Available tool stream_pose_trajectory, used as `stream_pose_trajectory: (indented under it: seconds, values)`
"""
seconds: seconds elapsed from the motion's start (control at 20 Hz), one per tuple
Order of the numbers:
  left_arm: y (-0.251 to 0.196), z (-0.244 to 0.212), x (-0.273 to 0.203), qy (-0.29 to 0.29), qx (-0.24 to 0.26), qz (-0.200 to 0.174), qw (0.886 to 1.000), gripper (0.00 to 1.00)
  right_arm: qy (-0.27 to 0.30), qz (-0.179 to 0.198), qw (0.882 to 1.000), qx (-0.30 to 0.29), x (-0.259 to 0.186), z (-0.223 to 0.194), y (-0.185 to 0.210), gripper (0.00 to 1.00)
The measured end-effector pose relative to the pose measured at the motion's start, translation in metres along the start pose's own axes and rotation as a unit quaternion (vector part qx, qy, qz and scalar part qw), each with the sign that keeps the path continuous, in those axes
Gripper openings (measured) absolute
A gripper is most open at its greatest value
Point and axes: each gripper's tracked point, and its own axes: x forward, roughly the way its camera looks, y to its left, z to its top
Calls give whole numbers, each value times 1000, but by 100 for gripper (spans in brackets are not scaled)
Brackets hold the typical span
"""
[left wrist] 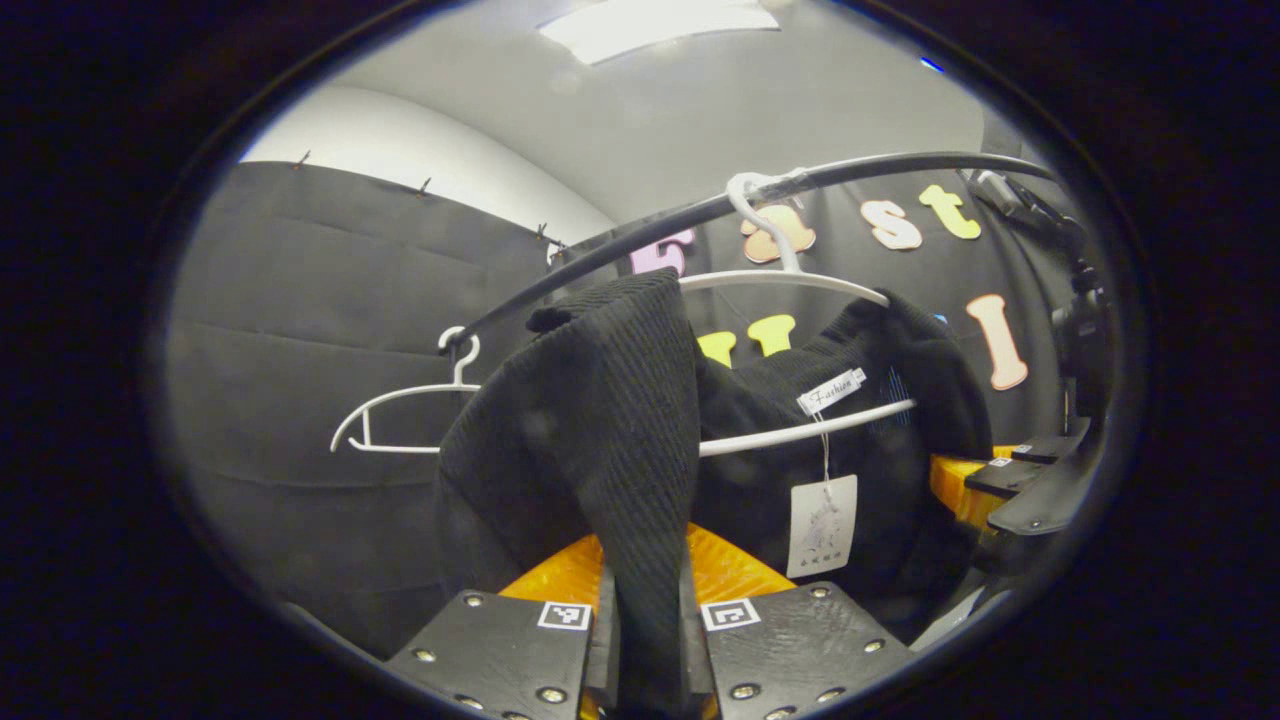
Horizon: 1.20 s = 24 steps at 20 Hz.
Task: Grasp the clothes on the hanger with both hands and then place them into the laundry hamper below.
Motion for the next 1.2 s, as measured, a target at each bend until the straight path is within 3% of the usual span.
stream_pose_trajectory:
  seconds: [0.05,0.25,0.7,1.2]
  values:
    - [1,1,-5,-1,-3,2,1000,13,-12,-1,1000,-3,6,9,0,1]
    - [1,8,-7,-5,-10,-2,1000,0,-68,-25,997,-11,1,44,-18,1]
    - [56,73,-55,-63,-13,33,997,0,-147,-67,986,-37,-10,100,-49,1]
    - [117,123,-54,-113,-17,80,990,0,-176,-101,978,-40,5,119,-83,1]
